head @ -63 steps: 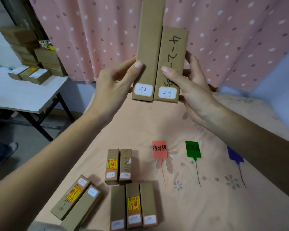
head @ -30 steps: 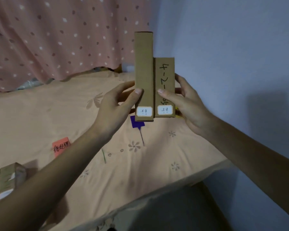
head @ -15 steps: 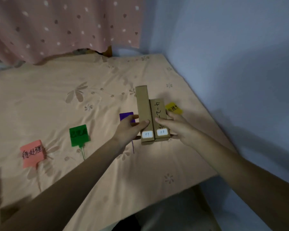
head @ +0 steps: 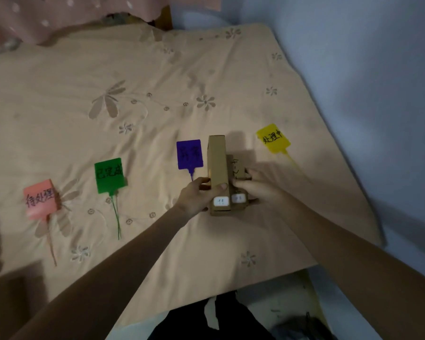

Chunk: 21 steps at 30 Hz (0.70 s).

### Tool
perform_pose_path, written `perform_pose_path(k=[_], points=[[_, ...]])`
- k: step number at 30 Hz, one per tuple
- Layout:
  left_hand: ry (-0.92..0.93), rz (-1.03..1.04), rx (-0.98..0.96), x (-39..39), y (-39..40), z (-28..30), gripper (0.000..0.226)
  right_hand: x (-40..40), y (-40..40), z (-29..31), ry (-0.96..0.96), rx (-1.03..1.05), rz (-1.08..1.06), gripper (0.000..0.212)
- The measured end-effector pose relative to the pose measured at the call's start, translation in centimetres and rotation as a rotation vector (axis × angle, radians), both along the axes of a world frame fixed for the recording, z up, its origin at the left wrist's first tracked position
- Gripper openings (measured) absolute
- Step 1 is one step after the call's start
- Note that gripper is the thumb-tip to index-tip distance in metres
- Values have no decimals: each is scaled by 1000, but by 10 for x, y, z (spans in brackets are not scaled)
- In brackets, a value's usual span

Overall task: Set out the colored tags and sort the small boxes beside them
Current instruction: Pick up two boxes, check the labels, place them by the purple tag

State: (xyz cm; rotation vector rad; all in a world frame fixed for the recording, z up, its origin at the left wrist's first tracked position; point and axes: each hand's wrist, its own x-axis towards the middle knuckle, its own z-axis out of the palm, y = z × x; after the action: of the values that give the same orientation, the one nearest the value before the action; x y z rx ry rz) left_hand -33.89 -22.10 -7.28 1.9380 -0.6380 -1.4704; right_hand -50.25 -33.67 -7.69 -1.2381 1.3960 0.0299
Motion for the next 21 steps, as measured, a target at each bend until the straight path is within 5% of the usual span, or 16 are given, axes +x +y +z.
perform_pose_path(k=[9,15,21], points=[[-255,-106,48,-7,-3,21,68,-6,-12,21,49,-130,39,72],[-486,-129,7,28,11,60,38,2,-34,78,-1,-413,65,44],[-563,-54,-45,84,65,108,43,58,-6,132,-154,-515,243,37]])
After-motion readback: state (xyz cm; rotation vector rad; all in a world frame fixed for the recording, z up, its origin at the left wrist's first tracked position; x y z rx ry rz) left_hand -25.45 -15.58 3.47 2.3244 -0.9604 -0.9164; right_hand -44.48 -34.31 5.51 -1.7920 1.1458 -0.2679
